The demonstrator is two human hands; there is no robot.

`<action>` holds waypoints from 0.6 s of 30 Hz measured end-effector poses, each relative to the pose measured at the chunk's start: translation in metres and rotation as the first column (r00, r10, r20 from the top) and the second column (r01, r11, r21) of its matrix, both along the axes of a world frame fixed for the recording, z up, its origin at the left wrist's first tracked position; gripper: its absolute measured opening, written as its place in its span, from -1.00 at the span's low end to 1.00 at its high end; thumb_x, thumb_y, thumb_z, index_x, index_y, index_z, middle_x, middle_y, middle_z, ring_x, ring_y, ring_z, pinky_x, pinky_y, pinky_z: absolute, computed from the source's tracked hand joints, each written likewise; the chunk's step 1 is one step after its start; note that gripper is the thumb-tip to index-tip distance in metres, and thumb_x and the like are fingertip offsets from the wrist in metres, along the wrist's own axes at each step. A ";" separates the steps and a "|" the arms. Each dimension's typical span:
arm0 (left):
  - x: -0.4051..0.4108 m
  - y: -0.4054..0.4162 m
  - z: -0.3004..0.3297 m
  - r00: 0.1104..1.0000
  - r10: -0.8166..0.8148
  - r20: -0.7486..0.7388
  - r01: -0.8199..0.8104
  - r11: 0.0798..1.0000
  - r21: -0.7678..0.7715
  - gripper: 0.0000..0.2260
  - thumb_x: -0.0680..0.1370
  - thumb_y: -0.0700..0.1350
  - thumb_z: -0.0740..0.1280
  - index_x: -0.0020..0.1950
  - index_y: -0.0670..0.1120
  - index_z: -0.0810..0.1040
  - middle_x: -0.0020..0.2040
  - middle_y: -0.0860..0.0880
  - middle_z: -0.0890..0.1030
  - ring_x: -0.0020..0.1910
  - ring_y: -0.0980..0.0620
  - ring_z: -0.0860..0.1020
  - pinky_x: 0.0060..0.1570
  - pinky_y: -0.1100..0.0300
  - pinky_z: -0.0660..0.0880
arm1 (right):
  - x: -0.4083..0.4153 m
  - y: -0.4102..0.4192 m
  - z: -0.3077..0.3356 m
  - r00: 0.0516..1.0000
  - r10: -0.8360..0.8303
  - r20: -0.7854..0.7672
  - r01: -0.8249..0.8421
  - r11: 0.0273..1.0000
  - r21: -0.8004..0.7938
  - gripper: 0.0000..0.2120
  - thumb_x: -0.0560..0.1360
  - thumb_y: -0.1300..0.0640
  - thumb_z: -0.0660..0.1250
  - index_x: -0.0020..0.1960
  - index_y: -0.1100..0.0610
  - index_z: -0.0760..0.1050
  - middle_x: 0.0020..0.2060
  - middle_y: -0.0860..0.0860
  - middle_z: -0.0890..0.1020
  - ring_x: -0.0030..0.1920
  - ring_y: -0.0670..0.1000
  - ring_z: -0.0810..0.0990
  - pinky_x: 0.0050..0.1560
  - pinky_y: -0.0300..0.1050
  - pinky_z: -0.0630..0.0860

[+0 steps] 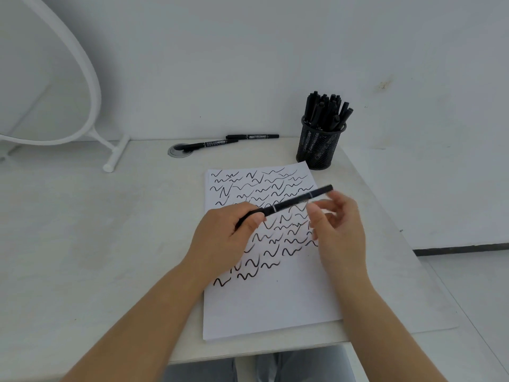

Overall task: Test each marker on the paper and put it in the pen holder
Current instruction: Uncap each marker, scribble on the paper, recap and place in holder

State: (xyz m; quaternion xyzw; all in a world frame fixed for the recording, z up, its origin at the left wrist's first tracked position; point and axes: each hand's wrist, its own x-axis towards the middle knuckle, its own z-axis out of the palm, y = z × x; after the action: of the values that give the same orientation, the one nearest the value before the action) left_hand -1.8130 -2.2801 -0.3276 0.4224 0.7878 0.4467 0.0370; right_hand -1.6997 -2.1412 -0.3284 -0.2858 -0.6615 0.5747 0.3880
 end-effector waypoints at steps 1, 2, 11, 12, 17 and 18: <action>-0.003 -0.001 0.000 0.999 0.047 0.015 -0.047 0.999 0.003 -0.77 0.56 0.06 0.18 -0.11 0.01 0.57 -0.50 0.15 0.42 -0.49 0.14 0.34 -0.47 0.32 0.21 | 0.000 0.001 0.002 0.997 -0.078 0.014 0.076 0.989 0.129 -0.67 0.44 0.16 0.38 0.10 -0.11 0.36 -0.07 -0.17 0.52 -0.29 -0.18 0.48 -0.25 -0.38 0.42; -0.005 -0.002 0.000 0.996 0.084 0.022 -0.084 0.996 -0.013 -0.78 0.56 0.05 0.19 -0.13 0.02 0.57 -0.51 0.13 0.40 -0.50 0.13 0.33 -0.46 0.30 0.20 | 0.000 0.002 0.004 0.994 -0.111 0.015 0.101 0.945 0.310 -0.63 0.43 0.15 0.38 0.15 -0.10 0.36 -0.03 -0.21 0.47 -0.25 -0.19 0.47 -0.23 -0.41 0.40; -0.022 0.008 0.027 0.978 0.043 -0.203 -0.072 0.987 -0.141 -0.80 0.55 0.08 0.17 -0.18 0.06 0.51 -0.48 0.12 0.42 -0.43 0.17 0.40 -0.40 0.22 0.29 | -0.037 0.011 0.038 0.973 -0.016 0.229 -0.227 0.074 0.971 -0.83 0.32 0.21 0.51 -0.11 0.18 0.62 -0.27 0.04 0.62 -0.31 0.08 0.56 -0.32 -0.16 0.48; -0.027 0.010 0.031 0.972 0.024 -0.232 -0.061 0.986 -0.155 -0.80 0.55 0.07 0.16 -0.15 0.05 0.52 -0.45 0.13 0.42 -0.40 0.16 0.40 -0.37 0.21 0.31 | -0.042 0.014 0.042 0.969 0.004 0.248 -0.247 0.062 0.967 -0.85 0.32 0.23 0.51 -0.13 0.18 0.62 -0.29 0.04 0.61 -0.33 0.09 0.56 -0.37 -0.13 0.51; -0.071 0.025 0.039 0.990 -0.057 -0.127 0.041 0.992 -0.123 -0.79 0.50 0.12 0.26 0.08 0.10 0.48 -0.20 0.16 0.53 -0.14 0.15 0.49 -0.13 0.19 0.43 | -0.066 0.035 0.058 0.928 -0.105 0.357 -0.341 0.141 0.929 -0.84 0.33 0.22 0.50 -0.13 0.18 0.58 -0.30 0.03 0.60 -0.33 0.09 0.57 -0.44 -0.17 0.41; -0.086 0.028 0.037 0.997 -0.025 -0.075 0.015 0.991 -0.136 -0.76 0.49 0.13 0.28 0.12 0.11 0.46 -0.17 0.17 0.53 -0.10 0.16 0.50 -0.11 0.20 0.43 | -0.070 0.042 0.061 0.919 -0.131 0.372 -0.329 0.268 0.905 -0.85 0.38 0.21 0.46 -0.08 0.17 0.55 -0.26 0.02 0.60 -0.30 0.08 0.56 -0.39 -0.16 0.39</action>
State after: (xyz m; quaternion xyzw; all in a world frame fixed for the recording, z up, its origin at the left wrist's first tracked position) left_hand -1.8986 -2.2522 -0.2906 0.4436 0.8129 0.3752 0.0397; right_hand -1.7696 -2.0992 -0.2671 -0.0553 -0.9494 0.0166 0.3086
